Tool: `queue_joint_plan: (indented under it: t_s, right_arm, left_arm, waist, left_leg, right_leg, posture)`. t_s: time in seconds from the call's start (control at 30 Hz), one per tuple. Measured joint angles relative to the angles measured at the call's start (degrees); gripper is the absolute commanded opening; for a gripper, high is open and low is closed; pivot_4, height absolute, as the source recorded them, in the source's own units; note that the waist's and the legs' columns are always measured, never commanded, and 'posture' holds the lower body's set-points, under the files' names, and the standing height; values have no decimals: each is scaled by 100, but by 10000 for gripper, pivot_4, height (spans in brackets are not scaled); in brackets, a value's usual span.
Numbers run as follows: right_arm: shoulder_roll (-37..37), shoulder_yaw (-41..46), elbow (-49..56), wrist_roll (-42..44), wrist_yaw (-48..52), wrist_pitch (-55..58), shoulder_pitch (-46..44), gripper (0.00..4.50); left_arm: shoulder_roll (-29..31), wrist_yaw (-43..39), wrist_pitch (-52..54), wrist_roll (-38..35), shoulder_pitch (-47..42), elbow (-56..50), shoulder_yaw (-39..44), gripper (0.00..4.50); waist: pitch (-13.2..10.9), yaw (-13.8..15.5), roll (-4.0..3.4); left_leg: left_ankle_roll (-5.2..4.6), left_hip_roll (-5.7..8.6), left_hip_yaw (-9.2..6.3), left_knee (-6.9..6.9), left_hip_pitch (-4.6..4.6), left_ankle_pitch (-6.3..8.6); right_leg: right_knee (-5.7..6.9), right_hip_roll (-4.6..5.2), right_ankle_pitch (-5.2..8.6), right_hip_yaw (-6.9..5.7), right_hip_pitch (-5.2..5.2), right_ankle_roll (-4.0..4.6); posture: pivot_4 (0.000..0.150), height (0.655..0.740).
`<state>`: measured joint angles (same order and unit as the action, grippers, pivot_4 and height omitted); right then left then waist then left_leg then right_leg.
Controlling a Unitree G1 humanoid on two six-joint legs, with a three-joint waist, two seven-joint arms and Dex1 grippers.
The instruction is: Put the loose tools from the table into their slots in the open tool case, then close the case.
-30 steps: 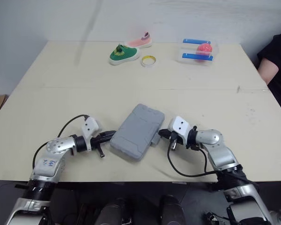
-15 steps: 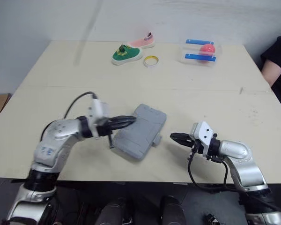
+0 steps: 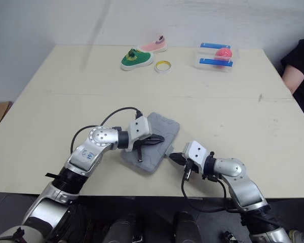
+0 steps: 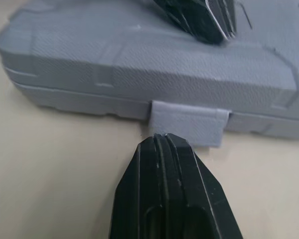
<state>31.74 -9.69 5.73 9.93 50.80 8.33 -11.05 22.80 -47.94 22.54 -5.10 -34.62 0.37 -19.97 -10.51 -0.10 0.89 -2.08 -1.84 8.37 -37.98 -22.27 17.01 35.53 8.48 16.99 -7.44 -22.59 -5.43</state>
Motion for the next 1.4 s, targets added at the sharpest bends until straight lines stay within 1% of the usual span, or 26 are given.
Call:
queue_joint_plan:
  t_s: [0.2, 0.33, 0.57, 0.67, 0.83, 0.9, 0.93, 1.03, 1.1, 1.17, 1.23, 1.33, 1.37, 1.4]
  right_arm:
    - [-116, -107, -146, -107, -59, -63, -98, 0]
    - [-325, -168, -402, -201, -46, -113, -323, 0]
    - [-519, -350, -780, -364, 10, -176, -745, 0]
    - [-548, -537, -890, -580, 122, -221, -956, 0]
    - [-586, -673, -992, -775, 225, -210, -1108, 0]
    - [-620, -715, -1028, -833, 224, -218, -1124, 0]
    - [-640, -711, -1037, -834, 221, -217, -1124, 0]
    - [-680, -644, -1037, -796, 228, -212, -1123, 0]
    - [-561, -512, -943, -582, 398, -309, -1049, 0]
    - [-178, -250, -566, -228, 749, -555, -897, 0]
    - [331, 138, -380, 24, 1058, -738, -731, 0]
    - [625, 477, -389, 197, 1230, -848, -621, 0]
    - [651, 557, -393, 296, 1308, -907, -610, 0]
    - [708, 614, -404, 361, 1358, -946, -597, 0]
  left_arm:
    - [-4, 39, 122, 0, 127, -168, 49, 414]
    - [1, 41, 165, 0, 166, -190, 89, 414]
    - [48, 40, 182, 2, 183, -190, 122, 414]
    - [48, 28, 182, -1, 225, -196, 121, 414]
    - [54, 29, 184, -1, 308, -194, 127, 414]
    - [51, 41, 184, -1, 361, -184, 151, 414]
    - [49, 43, 183, -5, 376, -184, 170, 414]
    - [12, 30, 89, -86, 469, -158, 305, 414]
    - [-43, 23, -311, -235, 598, -53, 527, 414]
    - [-81, -44, -556, -594, 774, -32, 897, 414]
    - [61, -115, -594, -919, 958, -29, 1361, 414]
    - [367, -360, -826, -1151, 1089, -66, 1761, 414]
    - [464, -455, -891, -1307, 1170, -247, 1940, 414]
    - [545, -505, -949, -1422, 1243, -395, 2092, 2758]
  waist:
    - [3, 0, -1]
    - [7, -10, 2]
    - [18, -145, 11]
    - [34, -200, 8]
    - [87, -206, 9]
    - [90, -202, 9]
    - [94, -199, 9]
    - [95, -199, 10]
    - [89, -181, 2]
    - [67, -147, -17]
    - [43, -131, -16]
    - [26, -145, -4]
    - [15, -154, -3]
    - [7, -153, -4]
  left_leg:
    - [1, 0, -3, 0, 6, 1]
    - [2, -1, -3, 0, 9, 1]
    - [11, -14, -3, 2, 18, -3]
    - [20, -25, 1, 4, 24, -2]
    - [42, -57, 6, 12, 57, 13]
    - [69, -77, 7, 32, 112, 45]
    - [75, -86, 7, 37, 121, 48]
    - [96, -95, 7, 59, 121, 34]
    - [108, -93, 11, 77, 106, 14]
    - [96, -92, 15, 77, 82, -13]
    - [100, -89, 15, 79, 76, -17]
    - [100, -89, 17, 78, 72, -16]
    - [99, -89, 19, 78, 70, -14]
    - [98, -88, 20, 79, 69, -12]
  right_leg:
    - [-1, 1, 1, 11, 6, 1]
    - [0, 0, 1, 13, 9, 1]
    - [9, -6, 2, 14, 10, 4]
    - [10, -16, 6, 18, 11, 10]
    - [15, -43, 21, 22, 27, 38]
    - [1, -62, 29, 25, 72, 53]
    - [-1, -70, 33, 24, 78, 59]
    - [2, -81, 38, 27, 63, 70]
    - [9, -83, 41, 31, 37, 75]
    - [18, -85, 42, 35, 11, 78]
    - [14, -86, 42, 32, 8, 78]
    - [8, -87, 42, 29, 6, 78]
    - [6, -87, 42, 31, 5, 78]
    - [5, -86, 42, 33, 5, 77]
  posture:
    - [1500, 7400]
    - [1500, 7400]
    - [1500, 7400]
    - [1500, 7400]
    - [1500, 7400]
    - [1500, 7400]
    - [1500, 7400]
    - [1500, 7400]
    - [1500, 7400]
    - [1500, 7400]
    - [1500, 7400]
    - [1500, 7400]
    - [1500, 7400]
    - [1500, 7400]
